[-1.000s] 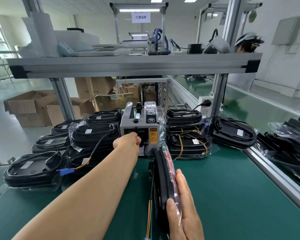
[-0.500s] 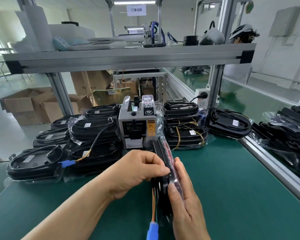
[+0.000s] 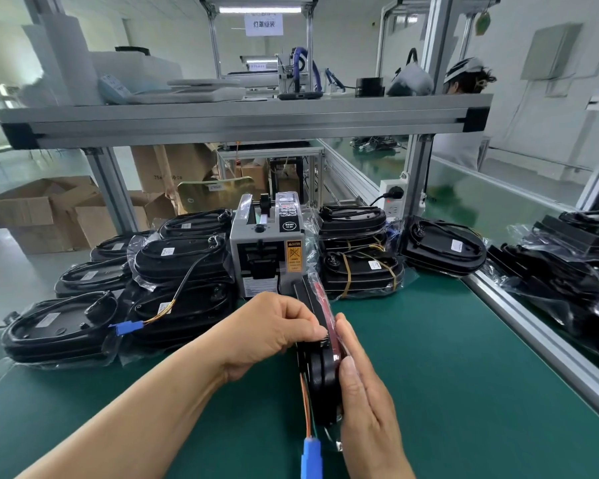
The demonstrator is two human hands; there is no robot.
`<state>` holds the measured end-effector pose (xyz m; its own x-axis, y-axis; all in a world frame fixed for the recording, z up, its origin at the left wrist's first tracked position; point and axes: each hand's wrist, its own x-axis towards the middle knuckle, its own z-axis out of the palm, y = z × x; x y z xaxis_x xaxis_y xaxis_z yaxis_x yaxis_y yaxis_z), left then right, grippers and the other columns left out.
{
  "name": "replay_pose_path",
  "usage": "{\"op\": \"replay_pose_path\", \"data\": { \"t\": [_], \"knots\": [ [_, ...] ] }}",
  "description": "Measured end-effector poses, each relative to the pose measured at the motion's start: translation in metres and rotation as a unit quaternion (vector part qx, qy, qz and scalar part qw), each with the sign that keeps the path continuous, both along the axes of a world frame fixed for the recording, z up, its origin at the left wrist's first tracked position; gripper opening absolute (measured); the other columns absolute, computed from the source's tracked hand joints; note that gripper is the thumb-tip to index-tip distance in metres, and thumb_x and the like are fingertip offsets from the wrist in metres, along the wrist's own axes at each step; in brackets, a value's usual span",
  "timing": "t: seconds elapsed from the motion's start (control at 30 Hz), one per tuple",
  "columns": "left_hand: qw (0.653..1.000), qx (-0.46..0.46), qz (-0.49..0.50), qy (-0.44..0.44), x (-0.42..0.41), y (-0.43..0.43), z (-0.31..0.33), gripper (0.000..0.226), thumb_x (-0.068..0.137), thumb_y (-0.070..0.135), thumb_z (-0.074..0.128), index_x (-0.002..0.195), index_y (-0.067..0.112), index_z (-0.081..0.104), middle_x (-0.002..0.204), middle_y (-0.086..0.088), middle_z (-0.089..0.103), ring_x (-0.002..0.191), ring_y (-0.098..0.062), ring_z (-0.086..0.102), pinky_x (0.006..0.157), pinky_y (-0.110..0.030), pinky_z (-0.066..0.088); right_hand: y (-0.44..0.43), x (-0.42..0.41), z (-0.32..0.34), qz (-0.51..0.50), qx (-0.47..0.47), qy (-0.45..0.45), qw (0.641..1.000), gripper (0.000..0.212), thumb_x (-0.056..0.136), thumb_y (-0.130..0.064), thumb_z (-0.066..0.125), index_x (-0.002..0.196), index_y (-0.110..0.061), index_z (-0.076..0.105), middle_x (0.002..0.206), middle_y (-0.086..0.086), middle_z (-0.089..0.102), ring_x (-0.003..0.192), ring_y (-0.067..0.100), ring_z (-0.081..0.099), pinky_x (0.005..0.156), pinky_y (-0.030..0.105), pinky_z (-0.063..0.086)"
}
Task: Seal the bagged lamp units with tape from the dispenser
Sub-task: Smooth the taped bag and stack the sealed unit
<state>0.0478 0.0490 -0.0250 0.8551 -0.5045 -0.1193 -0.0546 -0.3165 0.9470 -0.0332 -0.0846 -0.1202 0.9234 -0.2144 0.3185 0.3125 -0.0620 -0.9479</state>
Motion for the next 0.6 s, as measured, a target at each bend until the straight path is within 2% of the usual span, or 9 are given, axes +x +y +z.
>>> {"op": "replay_pose_path", "data": {
  "t": [0.1,0.27,0.47,0.6],
  "knots": [
    [1.000,0.013,0.000,-0.004,0.0033,0.0001,-0.0004,0.010,0.071,0.029,0.078,0.067,0.022,0.073,0.064,0.005,0.062,0.054,-0.005,0.043,0.053,-0.015,0.035,-0.0008,-0.0002,-0.0011,0.006,0.001,0.001,1.000,0.048,0.095,-0.040,0.036,0.143,-0.039,0.044,0.148,-0.029,0.043,0.140,-0.009,0.033,0.117,0.020,0.025],
    [1.000,0.018,0.001,-0.016,0.0072,-0.0001,-0.0038,0.015,0.083,0.015,0.076,0.069,0.018,0.072,0.065,0.007,0.067,0.055,0.003,0.055,0.054,-0.007,0.040,-0.0004,-0.0014,0.0003,0.009,0.001,0.001,1.000,0.049,0.095,-0.040,0.036,0.143,-0.039,0.043,0.149,-0.031,0.042,0.141,-0.009,0.032,0.121,0.028,0.026],
    [0.999,0.024,0.012,-0.045,0.0059,-0.0033,-0.0055,0.014,0.082,0.016,0.079,0.070,0.013,0.071,0.061,0.008,0.062,0.057,-0.002,0.054,0.058,-0.012,0.043,-0.0003,-0.0026,0.0020,0.010,-0.005,0.012,1.000,0.050,0.095,-0.043,0.036,0.144,-0.042,0.042,0.150,-0.029,0.041,0.141,-0.008,0.032,0.122,0.037,0.026],
    [0.995,0.047,0.016,-0.083,0.0042,-0.0061,-0.0056,0.020,0.082,0.016,0.079,0.064,0.018,0.069,0.052,0.014,0.051,0.049,-0.001,0.043,0.051,-0.010,0.037,0.0002,-0.0029,0.0026,0.006,-0.003,0.011,1.000,0.049,0.095,-0.043,0.036,0.144,-0.041,0.042,0.149,-0.029,0.042,0.141,-0.007,0.033,0.122,0.037,0.026]
  ]
}}
